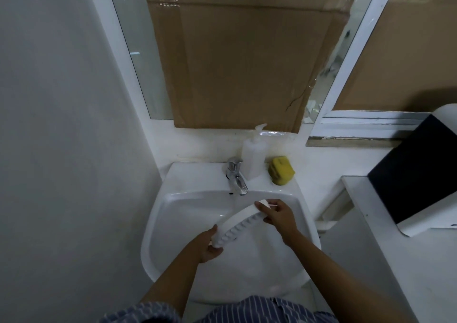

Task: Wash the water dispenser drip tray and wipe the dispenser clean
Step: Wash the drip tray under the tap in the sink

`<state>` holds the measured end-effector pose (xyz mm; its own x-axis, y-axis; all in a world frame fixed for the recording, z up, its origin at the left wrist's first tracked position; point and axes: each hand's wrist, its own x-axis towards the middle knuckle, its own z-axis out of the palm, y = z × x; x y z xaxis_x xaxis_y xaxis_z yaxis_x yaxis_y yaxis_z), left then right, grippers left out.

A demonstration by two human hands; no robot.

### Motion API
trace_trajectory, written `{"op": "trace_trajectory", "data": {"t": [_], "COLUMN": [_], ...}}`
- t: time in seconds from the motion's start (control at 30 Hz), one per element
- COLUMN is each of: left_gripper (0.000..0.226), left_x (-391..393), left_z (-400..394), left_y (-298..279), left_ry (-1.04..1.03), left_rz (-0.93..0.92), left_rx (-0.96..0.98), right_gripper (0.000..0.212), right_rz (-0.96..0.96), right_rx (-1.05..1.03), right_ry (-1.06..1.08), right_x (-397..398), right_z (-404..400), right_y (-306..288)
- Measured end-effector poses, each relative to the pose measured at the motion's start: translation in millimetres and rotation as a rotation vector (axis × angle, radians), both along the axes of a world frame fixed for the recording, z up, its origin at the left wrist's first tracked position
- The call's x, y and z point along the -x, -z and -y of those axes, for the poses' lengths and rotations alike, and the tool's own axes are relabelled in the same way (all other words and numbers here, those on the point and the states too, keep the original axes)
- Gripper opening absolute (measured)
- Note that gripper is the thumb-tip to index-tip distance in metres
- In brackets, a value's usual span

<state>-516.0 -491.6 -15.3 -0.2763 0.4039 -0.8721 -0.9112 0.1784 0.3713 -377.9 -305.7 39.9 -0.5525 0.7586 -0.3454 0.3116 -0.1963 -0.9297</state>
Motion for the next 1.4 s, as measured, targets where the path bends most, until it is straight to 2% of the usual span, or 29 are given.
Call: {"op": "trace_trajectory", "data": {"t": [0.13, 0.2, 0.27, 0.3, 0.33, 0.4, 0.6, 0.8, 0.97, 1.07, 1.23, 1.4], "left_gripper": [0.086, 0.095, 0.091, 0.080, 0.067, 0.060, 0.063, 0.038, 0.037, 0.034, 0.039, 0.037], "left_x": [-3.8, -10.7, -21.2, -23.5, -23.7, -20.2, -14.9, -13.4, -5.4, 2.8, 16.0, 21.1], "left_z": [6.4, 10.5, 12.9, 12.4, 11.3, 9.0, 3.9, 6.1, 17.9, 26.8, 35.9, 39.7], "left_y": [-0.1, -8.5, -25.7, -29.8, -33.0, -35.6, -35.2, -38.8, -38.7, -40.7, -43.6, -44.6], "left_ry": [0.040, 0.154, 0.328, 0.378, 0.389, 0.399, 0.576, 0.519, 0.437, 0.408, 0.384, 0.372], "left_rz": [-0.007, -0.059, -0.225, -0.367, -0.511, -0.755, -1.021, -1.150, -1.184, -1.185, -1.203, -1.200], "left_rx": [-0.002, 0.003, 0.051, 0.050, 0.037, 0.006, -0.024, 0.015, 0.042, 0.045, 0.082, 0.095], "right_gripper": [0.043, 0.041, 0.039, 0.038, 0.038, 0.038, 0.038, 0.031, 0.030, 0.037, 0.037, 0.032], "right_rz": [0.030, 0.041, 0.053, 0.056, 0.060, 0.072, 0.079, 0.049, 0.064, 0.051, 0.056, 0.139], "right_rx": [-0.125, -0.188, -0.251, -0.283, -0.314, -0.354, -0.395, -0.412, -0.368, -0.253, -0.072, -0.036], "right_ry": [-0.030, -0.044, -0.051, -0.057, -0.068, -0.096, -0.139, -0.170, -0.116, -0.124, -0.203, -0.196], "right_x": [1.9, 3.6, 5.1, 5.8, 6.5, 8.3, 12.5, 17.9, 37.6, 62.1, 96.2, 112.2], "right_z": [9.1, 13.0, 17.4, 19.9, 22.7, 28.5, 40.5, 40.9, 21.9, 10.1, -3.1, -8.7], "right_y": [-11.4, -14.5, -16.5, -17.8, -19.5, -24.1, -31.1, -34.8, -50.8, -74.0, -108.6, -108.4]}}
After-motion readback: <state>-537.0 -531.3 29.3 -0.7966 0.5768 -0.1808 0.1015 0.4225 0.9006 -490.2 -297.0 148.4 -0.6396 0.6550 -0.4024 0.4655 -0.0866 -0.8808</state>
